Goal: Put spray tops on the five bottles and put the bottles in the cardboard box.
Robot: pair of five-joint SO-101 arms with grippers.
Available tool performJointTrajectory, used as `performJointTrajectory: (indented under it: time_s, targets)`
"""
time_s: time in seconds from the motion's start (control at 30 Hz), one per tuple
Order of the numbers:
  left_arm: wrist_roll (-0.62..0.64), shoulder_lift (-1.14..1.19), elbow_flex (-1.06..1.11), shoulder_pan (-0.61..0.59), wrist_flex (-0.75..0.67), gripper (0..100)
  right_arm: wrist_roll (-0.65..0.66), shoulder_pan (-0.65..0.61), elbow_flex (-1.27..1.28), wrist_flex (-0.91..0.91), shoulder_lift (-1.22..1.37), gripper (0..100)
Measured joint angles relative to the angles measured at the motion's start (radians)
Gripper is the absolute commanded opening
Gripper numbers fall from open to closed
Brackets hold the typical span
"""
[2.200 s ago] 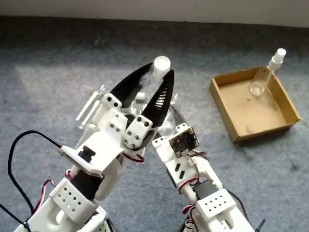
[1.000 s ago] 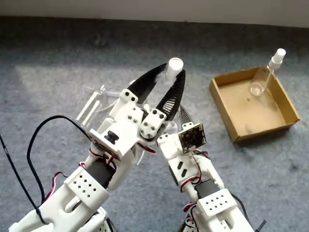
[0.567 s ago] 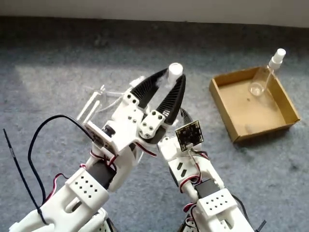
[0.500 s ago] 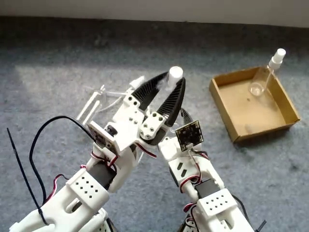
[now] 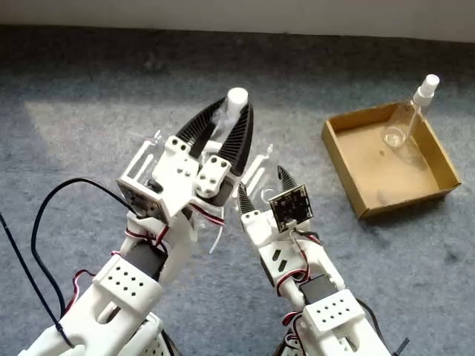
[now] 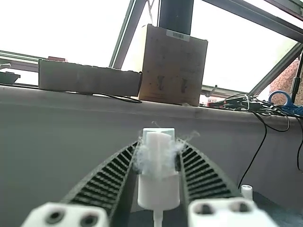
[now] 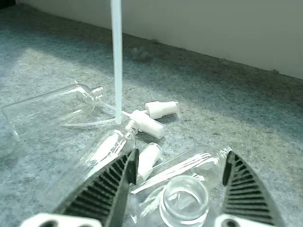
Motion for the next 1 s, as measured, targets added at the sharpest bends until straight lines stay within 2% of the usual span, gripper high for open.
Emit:
performJointTrajectory:
  time_s: [0.23,0.47,0.7,0.9,1.0]
  targets:
    - [0.0,-0.008,0.0,-0.005,0.0,1,0.0,0.0,0.0,0.0,0.0,25.2]
    - [0.0,-0.141,0.0,-0.006,0.012,1,0.0,0.0,0.0,0.0,0.0,25.4]
    - [0.0,-0.265,0.009,-0.006,0.206,1,0.0,0.0,0.0,0.006,0.0,25.5]
    - [0.0,-0.399,0.009,-0.014,0.318,1,0.0,0.037,0.0,0.009,0.0,25.5]
    - [0.0,-0.466,0.009,-0.014,0.404,1,0.0,0.035,0.0,0.063,0.0,25.6]
